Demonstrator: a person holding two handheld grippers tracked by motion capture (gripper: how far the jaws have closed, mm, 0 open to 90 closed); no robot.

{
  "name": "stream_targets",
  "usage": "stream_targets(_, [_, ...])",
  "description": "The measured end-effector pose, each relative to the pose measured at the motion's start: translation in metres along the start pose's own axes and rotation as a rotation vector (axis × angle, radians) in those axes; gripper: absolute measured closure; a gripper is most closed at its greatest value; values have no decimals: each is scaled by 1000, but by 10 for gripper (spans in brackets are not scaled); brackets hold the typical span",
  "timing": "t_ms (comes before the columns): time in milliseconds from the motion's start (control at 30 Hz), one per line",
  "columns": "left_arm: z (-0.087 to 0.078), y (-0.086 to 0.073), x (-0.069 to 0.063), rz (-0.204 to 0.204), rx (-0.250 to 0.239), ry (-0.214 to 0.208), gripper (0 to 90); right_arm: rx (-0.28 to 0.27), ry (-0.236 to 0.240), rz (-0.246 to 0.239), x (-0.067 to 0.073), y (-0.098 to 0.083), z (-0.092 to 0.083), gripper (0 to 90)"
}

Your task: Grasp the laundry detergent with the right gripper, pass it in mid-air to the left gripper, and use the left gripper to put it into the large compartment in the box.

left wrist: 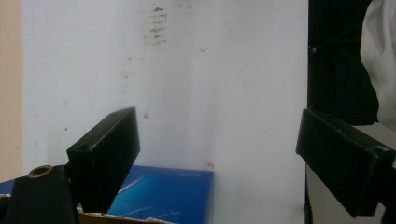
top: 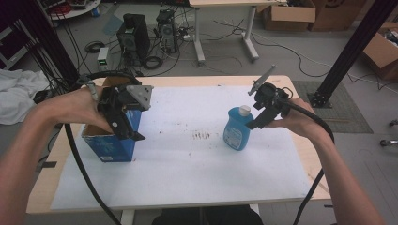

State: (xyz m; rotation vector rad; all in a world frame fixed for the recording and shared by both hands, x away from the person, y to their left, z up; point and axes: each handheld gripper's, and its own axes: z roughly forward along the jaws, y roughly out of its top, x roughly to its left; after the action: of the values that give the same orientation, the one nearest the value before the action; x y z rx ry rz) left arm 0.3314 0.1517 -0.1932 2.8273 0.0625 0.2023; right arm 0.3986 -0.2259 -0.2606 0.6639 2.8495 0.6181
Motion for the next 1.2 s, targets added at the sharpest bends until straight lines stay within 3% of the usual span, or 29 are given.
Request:
stream_targets(267, [2, -1, 1, -6, 1, -4, 142, -78, -14, 53, 7, -16, 15, 170])
stream_targets(600, [2, -4, 2, -13, -10, -6, 141, -167, -45, 162, 12, -33, 44, 170])
stream_targets(833, [1, -7, 3, -11, -9, -4, 142, -270, -79, 258, 15, -48, 60, 168])
stream_targets(933, [2, -7, 3, -12, -9, -3, 142, -311, -84, 281, 17, -51, 65, 168])
stream_targets(1200, [2, -7, 2, -22, -17, -1, 142, -356, -113, 293, 21, -55, 77, 168])
